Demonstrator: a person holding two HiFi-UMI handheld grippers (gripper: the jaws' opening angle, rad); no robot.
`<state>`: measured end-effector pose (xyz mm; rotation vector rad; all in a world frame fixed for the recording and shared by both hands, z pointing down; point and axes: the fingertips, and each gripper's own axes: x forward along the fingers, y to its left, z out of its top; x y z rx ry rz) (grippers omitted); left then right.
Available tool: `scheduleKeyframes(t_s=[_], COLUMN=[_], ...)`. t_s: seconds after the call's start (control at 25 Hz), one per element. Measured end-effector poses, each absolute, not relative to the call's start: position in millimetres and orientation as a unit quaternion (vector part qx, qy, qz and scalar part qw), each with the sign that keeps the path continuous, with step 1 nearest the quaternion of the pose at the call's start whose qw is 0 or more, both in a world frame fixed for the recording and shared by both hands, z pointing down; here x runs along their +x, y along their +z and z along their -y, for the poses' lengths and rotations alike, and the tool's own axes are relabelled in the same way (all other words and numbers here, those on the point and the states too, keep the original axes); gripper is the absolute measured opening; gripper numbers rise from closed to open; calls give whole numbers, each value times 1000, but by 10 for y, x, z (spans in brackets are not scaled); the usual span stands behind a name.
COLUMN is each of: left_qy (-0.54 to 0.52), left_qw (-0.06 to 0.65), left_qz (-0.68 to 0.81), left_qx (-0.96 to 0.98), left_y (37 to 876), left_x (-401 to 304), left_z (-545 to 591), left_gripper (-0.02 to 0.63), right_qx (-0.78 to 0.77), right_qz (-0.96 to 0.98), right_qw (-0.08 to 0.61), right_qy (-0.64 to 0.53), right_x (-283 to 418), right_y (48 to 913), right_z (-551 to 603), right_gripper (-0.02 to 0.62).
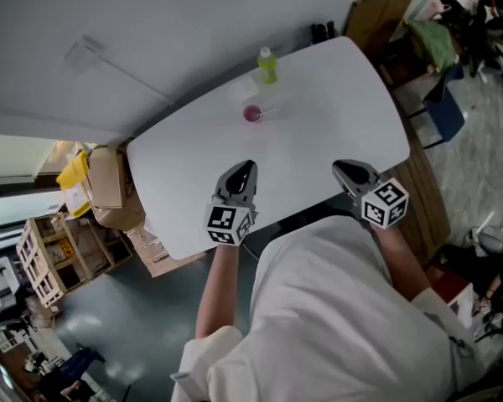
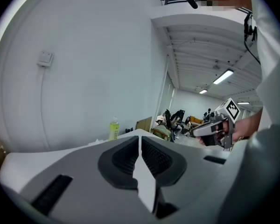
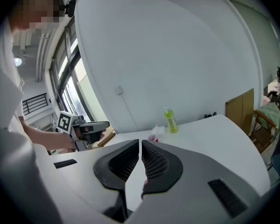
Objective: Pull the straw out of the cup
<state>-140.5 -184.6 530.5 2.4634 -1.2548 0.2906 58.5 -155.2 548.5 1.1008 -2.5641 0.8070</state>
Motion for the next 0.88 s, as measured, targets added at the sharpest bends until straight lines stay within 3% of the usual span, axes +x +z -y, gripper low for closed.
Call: scheduleKeyframes(t_s=[0.4, 0.88], left_qy=[223, 355], left_qw=[132, 132], left_qz=[418, 359], left_qx=[871, 853], left_y=[5896, 6810], left_x=[-1063, -806], left_z=[2702, 3213], left_gripper=[49, 107], right_qx=[341, 299], right_qz=[876, 869], right_qw=[137, 152], right_qy=[312, 364], right_x=[871, 903], right_y=[5788, 6163], right_z=[2079, 2378], right_gripper=[44, 44])
